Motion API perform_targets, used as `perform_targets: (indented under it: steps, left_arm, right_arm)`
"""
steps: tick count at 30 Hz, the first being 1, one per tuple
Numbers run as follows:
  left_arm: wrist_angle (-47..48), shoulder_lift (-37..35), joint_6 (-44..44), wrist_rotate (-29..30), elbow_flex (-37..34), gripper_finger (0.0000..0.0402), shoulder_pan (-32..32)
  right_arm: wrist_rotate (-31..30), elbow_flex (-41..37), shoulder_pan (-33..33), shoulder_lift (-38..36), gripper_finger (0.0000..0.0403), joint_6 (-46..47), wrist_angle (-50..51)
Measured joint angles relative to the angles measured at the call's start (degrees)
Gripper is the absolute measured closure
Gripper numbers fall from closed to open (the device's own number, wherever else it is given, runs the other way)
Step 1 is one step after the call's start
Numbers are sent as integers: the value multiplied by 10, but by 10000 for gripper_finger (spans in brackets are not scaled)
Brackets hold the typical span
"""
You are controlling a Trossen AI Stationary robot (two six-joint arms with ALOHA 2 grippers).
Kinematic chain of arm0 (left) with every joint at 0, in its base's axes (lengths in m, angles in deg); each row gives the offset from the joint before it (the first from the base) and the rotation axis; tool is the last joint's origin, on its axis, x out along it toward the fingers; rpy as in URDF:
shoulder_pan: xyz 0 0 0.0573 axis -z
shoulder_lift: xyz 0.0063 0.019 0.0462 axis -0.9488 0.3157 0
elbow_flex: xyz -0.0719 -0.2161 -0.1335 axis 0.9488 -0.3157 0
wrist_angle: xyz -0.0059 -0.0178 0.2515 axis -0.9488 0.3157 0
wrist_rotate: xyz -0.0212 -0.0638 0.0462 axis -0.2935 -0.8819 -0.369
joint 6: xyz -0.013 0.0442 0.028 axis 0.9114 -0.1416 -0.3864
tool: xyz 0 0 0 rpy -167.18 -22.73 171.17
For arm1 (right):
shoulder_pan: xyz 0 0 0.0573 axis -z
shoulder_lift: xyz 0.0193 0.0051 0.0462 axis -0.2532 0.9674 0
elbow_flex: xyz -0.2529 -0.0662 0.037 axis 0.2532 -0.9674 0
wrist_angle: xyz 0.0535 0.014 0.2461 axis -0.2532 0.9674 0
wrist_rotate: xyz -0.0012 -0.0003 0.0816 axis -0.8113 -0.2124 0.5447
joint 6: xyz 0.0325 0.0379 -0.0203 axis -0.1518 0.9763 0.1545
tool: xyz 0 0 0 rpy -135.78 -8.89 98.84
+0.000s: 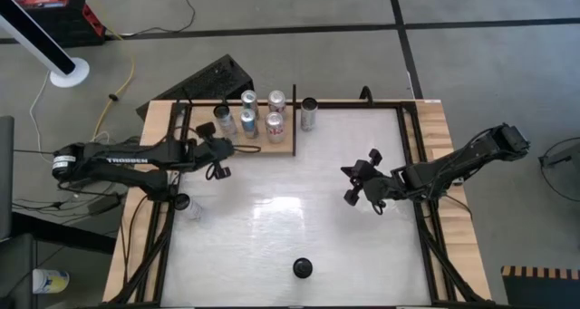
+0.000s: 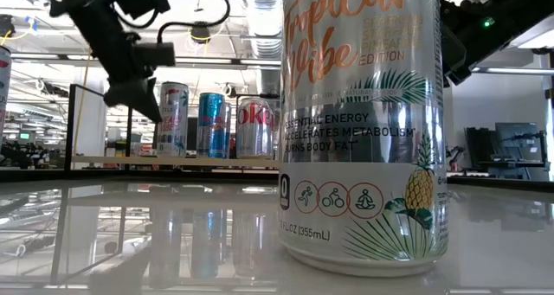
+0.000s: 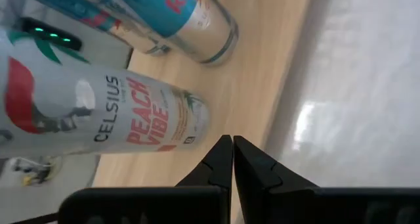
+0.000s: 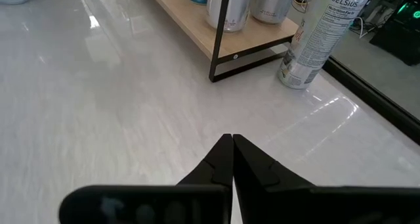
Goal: Place canned beverage on shelf
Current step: Put the right white-pink soda can on the shelf
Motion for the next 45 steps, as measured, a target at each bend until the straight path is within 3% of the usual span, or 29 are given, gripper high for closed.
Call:
perform_targets:
  steps: [18, 45]
  left_arm:
    - [-191, 0, -41, 75, -103, 401, -4]
    - [-280, 49, -90, 69, -104, 401, -70]
  right_arm:
    - [0, 0, 0, 0, 374, 0, 0]
    - [0, 0, 0, 0, 372, 0, 2]
